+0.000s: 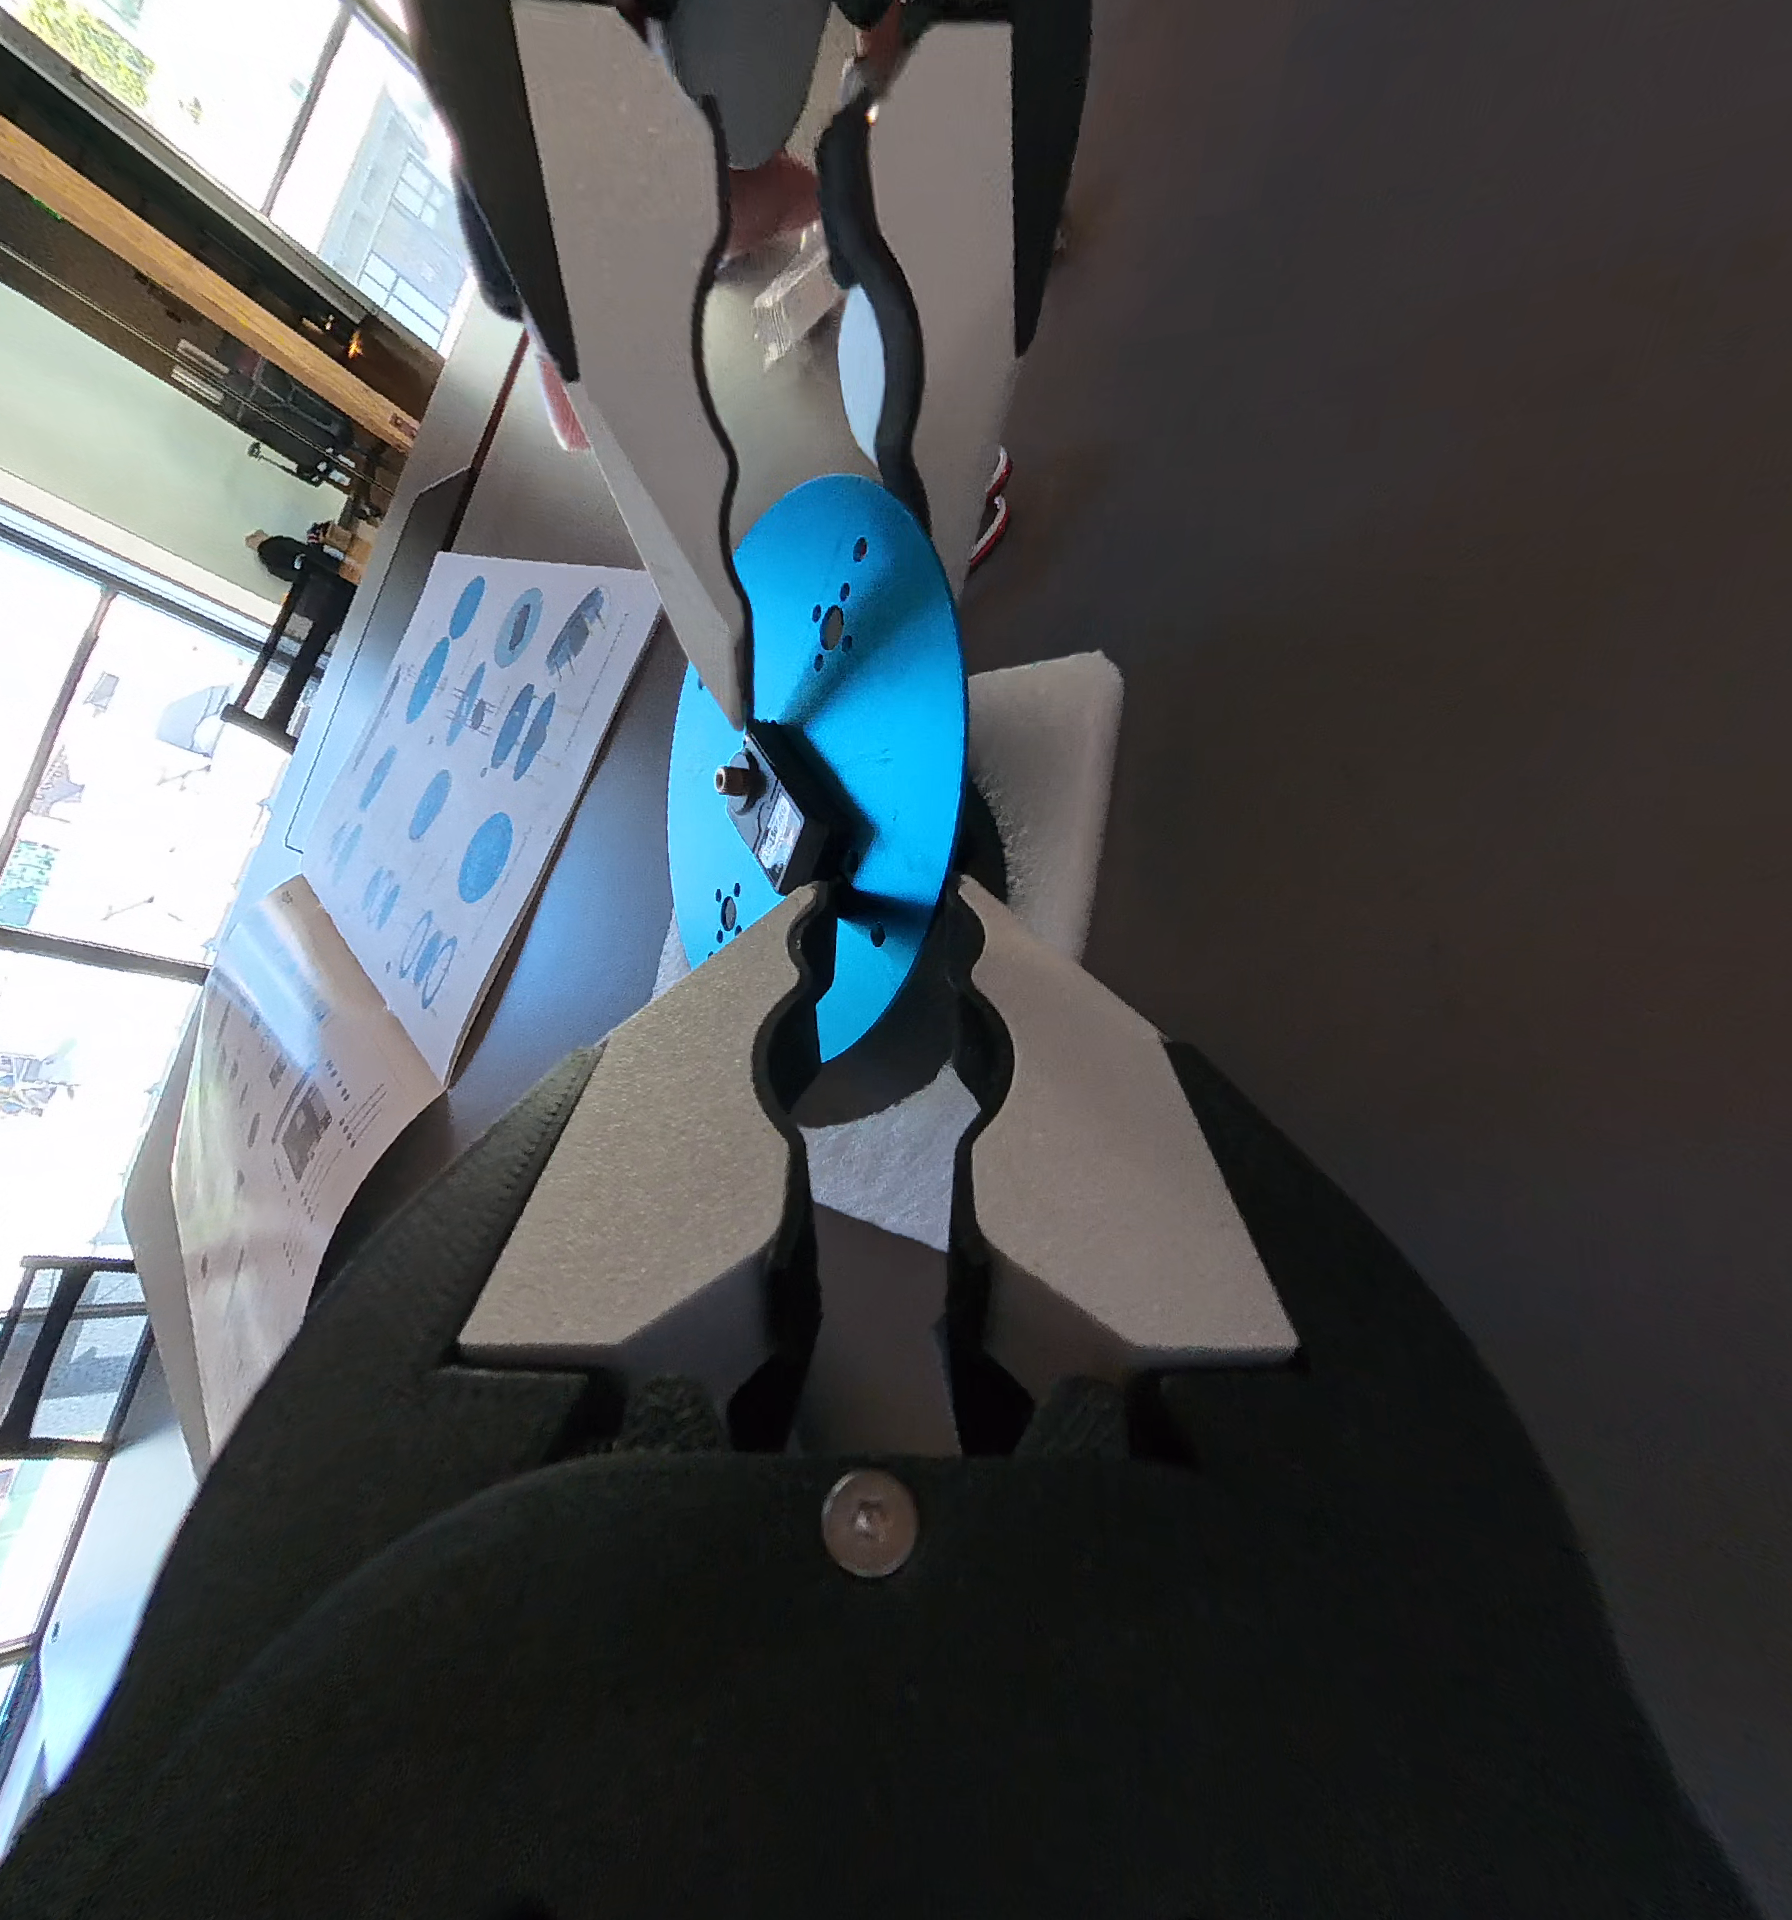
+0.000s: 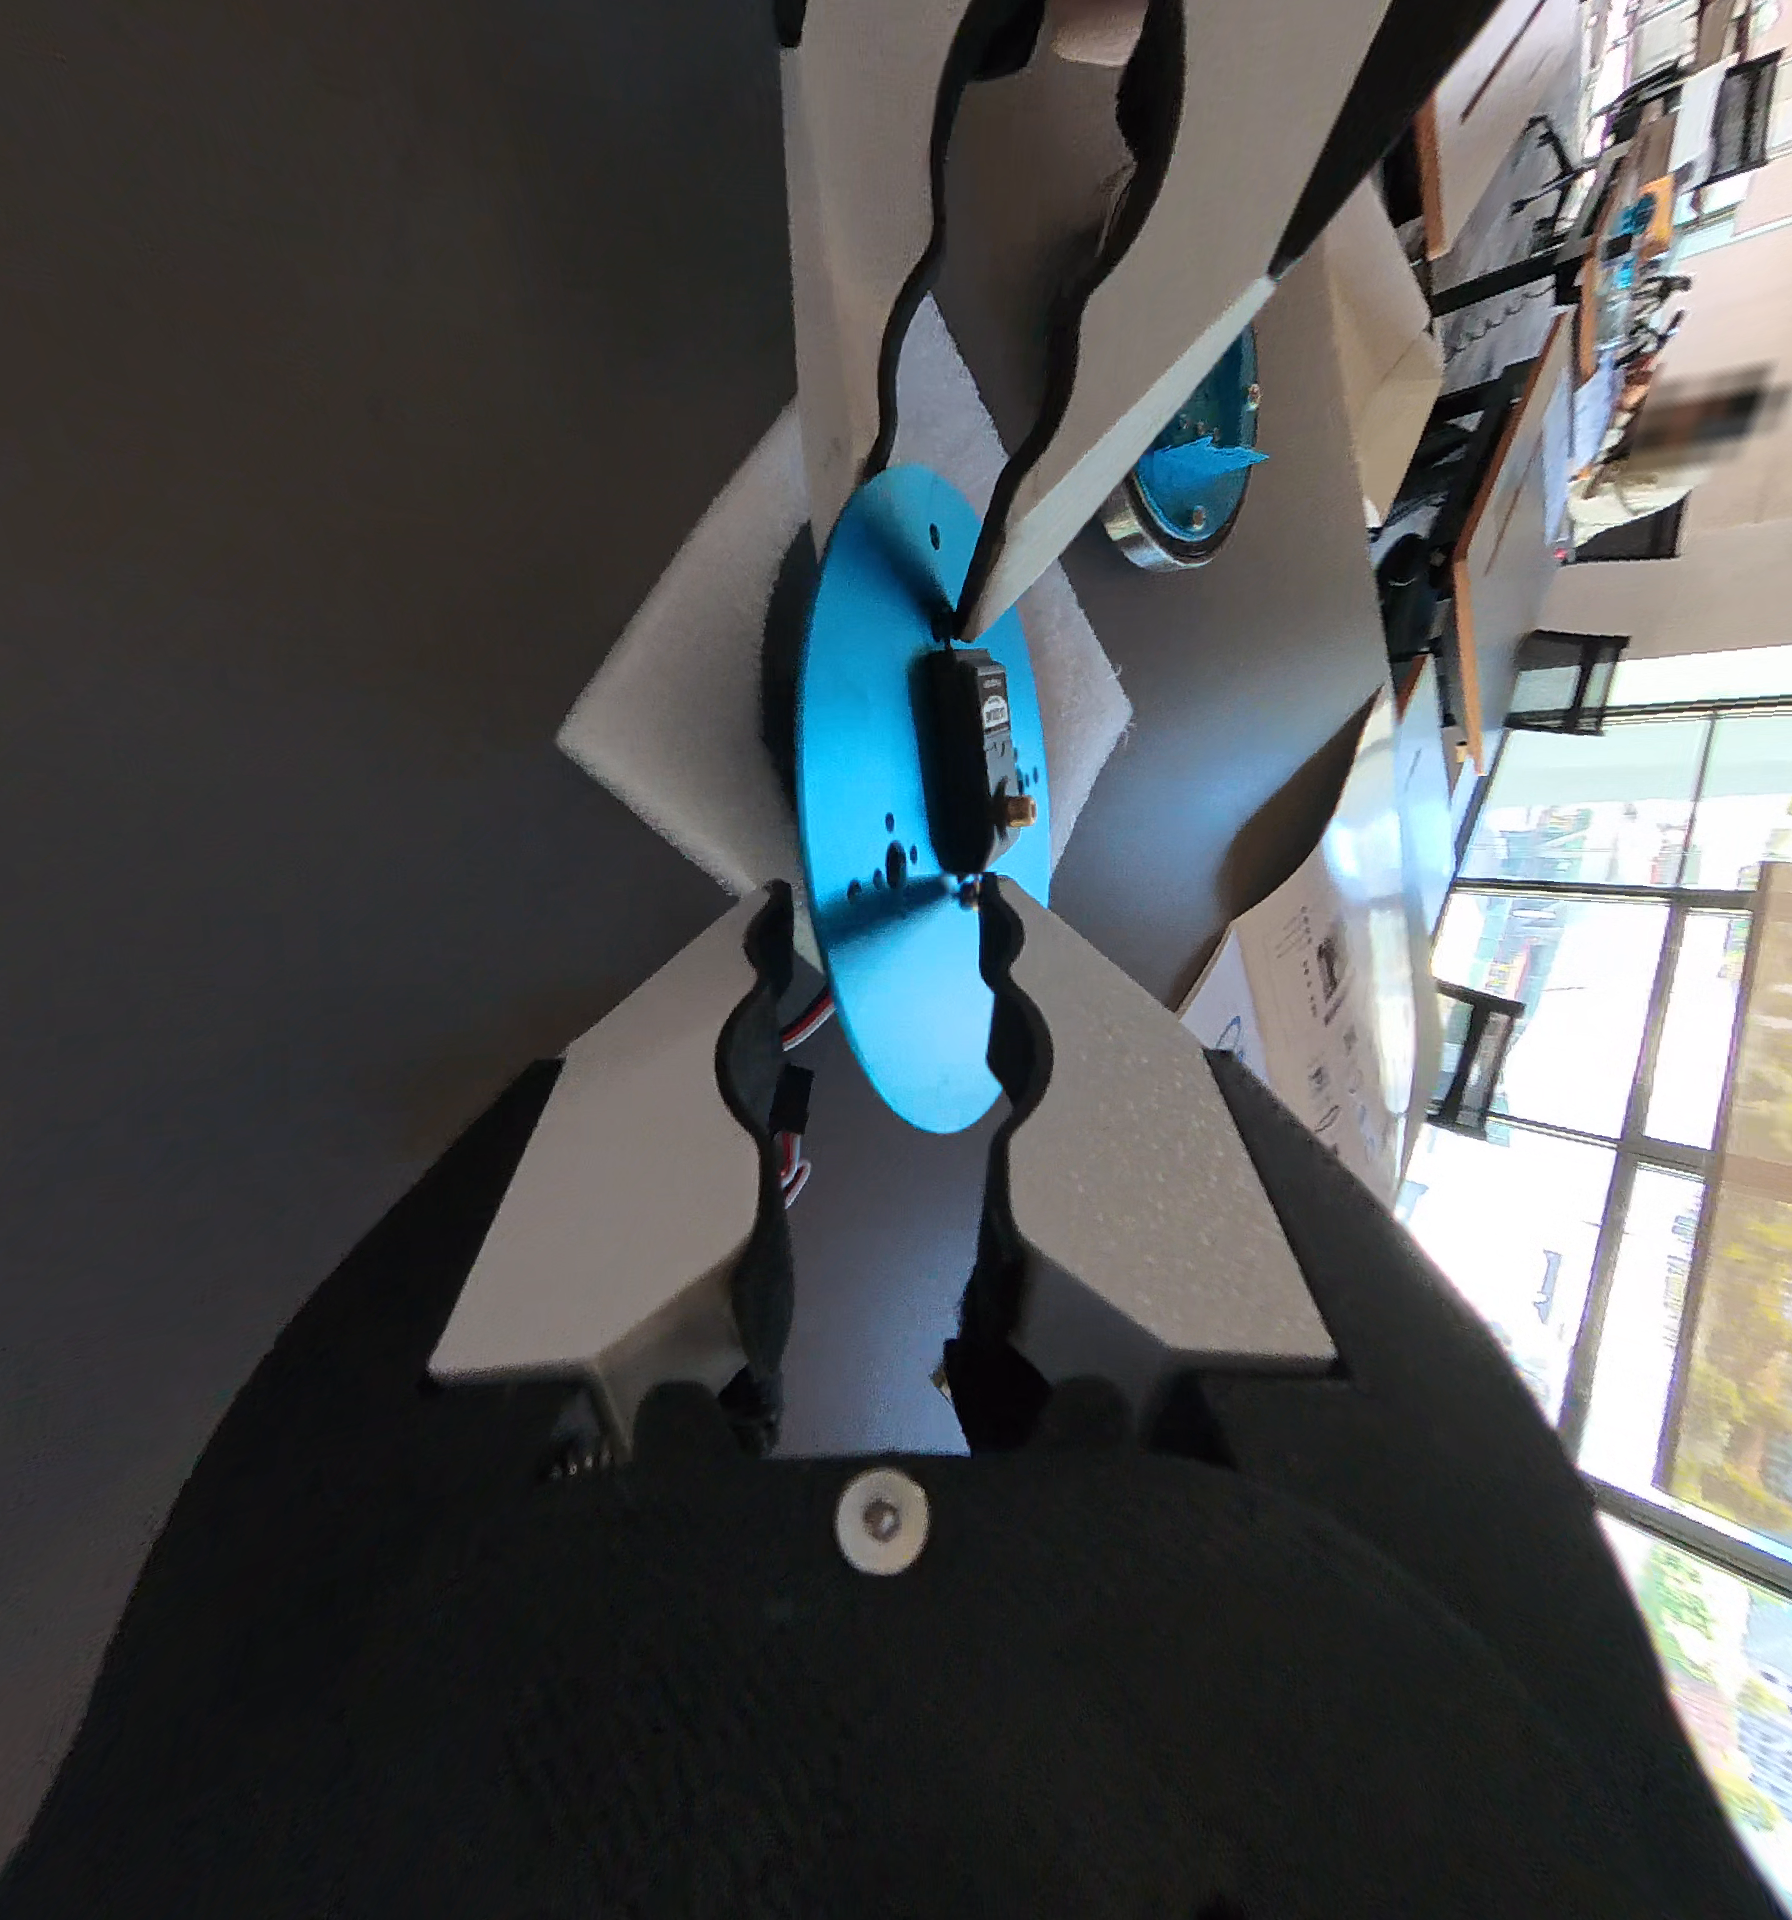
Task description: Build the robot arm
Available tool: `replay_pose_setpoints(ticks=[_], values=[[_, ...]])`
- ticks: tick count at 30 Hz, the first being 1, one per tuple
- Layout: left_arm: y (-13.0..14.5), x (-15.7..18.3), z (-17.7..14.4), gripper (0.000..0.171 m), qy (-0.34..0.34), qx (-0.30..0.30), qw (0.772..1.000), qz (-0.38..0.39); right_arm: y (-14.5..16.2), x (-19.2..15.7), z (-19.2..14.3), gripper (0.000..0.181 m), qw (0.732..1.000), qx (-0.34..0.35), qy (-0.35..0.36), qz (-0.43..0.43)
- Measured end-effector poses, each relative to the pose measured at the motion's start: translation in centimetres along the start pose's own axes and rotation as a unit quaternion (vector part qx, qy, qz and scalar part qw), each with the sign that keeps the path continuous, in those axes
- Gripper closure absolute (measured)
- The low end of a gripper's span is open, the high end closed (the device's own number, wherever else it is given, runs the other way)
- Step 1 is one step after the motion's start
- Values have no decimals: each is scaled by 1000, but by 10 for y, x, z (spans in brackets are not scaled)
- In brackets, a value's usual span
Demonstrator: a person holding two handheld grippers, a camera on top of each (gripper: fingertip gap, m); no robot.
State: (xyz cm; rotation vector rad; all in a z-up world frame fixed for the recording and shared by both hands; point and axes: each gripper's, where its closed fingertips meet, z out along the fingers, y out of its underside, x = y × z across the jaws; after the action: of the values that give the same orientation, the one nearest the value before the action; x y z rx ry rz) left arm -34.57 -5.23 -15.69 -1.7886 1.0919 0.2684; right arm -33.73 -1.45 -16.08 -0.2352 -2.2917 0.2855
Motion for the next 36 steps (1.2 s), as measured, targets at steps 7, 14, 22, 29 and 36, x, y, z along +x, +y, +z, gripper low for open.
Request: replay_pose_setpoints(ticks=[7, 14, 22, 29, 36], values=[[0, 0, 0, 152, 8, 7, 1000, -6, 2, 2, 1, 141, 998, -3, -12, 58], [-1, -1, 0, 152, 11, 11, 1000, -10, 3, 0, 3, 147, 997, -12, -46, 69], [-2, -5, -2, 153, 14, 29, 998, -53, 4, 4, 2, 150, 996, -26, -69, 53], [-4, -13, -7, 154, 9, 51, 993, -103, 1, 11, 0, 149, 988, -23, -123, 91], [-1, -6, -4, 152, 10, 36, 996, -87, 1, 10, 1, 149, 988, -22, -131, 82]])
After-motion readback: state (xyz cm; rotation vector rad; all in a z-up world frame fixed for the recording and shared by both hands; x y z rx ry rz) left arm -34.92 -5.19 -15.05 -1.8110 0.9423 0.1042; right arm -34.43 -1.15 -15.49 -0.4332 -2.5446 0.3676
